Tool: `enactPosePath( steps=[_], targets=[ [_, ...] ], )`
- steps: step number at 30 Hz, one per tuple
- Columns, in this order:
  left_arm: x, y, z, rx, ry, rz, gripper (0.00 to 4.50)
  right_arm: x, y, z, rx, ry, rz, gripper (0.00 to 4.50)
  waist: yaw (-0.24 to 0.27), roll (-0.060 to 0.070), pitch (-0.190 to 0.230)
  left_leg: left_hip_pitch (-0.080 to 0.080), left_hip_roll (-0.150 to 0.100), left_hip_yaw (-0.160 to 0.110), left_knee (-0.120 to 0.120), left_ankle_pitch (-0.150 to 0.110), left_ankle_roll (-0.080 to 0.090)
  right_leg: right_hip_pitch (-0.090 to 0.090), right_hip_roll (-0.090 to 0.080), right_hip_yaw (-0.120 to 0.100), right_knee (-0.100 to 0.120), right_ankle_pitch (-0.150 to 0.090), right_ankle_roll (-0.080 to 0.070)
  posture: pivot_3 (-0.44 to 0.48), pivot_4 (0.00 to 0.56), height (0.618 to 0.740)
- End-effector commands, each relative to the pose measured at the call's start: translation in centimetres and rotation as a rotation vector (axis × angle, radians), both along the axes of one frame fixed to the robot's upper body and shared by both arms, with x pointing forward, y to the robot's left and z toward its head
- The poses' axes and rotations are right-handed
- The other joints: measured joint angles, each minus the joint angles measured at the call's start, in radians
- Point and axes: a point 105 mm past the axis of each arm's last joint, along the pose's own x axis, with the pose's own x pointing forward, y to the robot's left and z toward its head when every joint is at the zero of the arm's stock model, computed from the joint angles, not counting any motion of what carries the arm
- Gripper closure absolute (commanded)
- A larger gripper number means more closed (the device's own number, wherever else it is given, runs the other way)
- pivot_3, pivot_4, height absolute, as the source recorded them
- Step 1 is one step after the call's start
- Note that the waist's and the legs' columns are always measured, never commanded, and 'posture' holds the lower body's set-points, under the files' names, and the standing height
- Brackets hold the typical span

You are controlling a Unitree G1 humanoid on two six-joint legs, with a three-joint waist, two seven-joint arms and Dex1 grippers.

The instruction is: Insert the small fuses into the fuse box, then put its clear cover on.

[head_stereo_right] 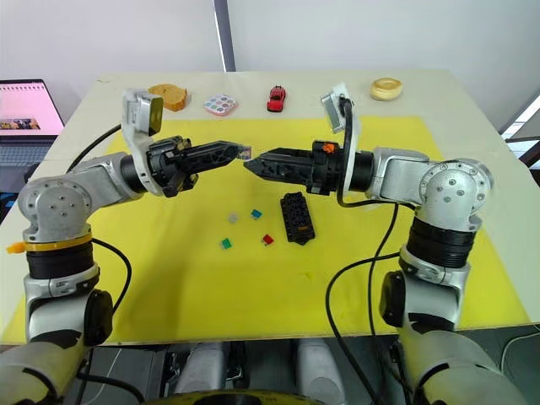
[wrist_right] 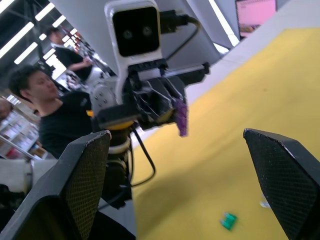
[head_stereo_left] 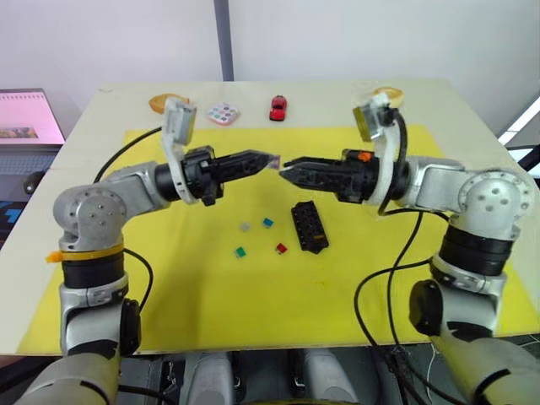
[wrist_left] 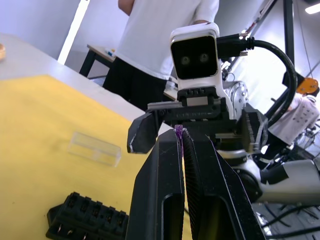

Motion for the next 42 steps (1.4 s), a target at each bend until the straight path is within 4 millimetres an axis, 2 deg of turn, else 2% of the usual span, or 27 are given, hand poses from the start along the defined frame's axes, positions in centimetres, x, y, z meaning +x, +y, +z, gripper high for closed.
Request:
enactPosePath(
  steps=[1, 3, 14, 42],
  targets=[
    [-0.05, 0.25, 1.67, -0.044, -0.056, 0.01, 4.5, -0.31, -0.11, 1.55, 0.059, -0.041, -0.01, 0.77, 0.001, 0.0, 0.0, 0.0, 0.0, 0.0, 0.0, 0.0, 0.0, 0.0, 0.0, 0.0, 0.0, 0.0, 0.0, 0.0, 0.15, 0.74],
    [0.09, 0.33, 1.94, -0.057, -0.058, 0.019, 4.5, -0.4, -0.03, 1.48, 0.064, -0.037, -0.014, 1.66, 0.001, 0.0, 0.0, 0.0, 0.0, 0.0, 0.0, 0.0, 0.0, 0.0, 0.0, 0.0, 0.0, 0.0, 0.0, 0.0, 0.15, 0.74],
    [0.17, 0.43, 2.41, -0.073, -0.064, 0.035, 4.5, -0.37, 0.18, 1.69, 0.092, -0.03, -0.03, 1.66, -0.002, 0.0, 0.0, 0.0, 0.0, 0.0, -0.001, 0.0, 0.0, 0.0, 0.0, 0.0, -0.001, 0.0, 0.0, 0.0, 0.15, 0.74],
    [0.06, 0.21, 1.78, -0.064, -0.052, 0.045, 4.5, -0.53, 0.6, 2.22, 0.106, -0.052, -0.033, 1.66, -0.002, 0.0, 0.0, 0.0, 0.0, 0.0, -0.002, 0.0, 0.0, 0.0, 0.0, 0.0, -0.002, 0.0, 0.0, 0.0, 0.15, 0.74]
  ],
)
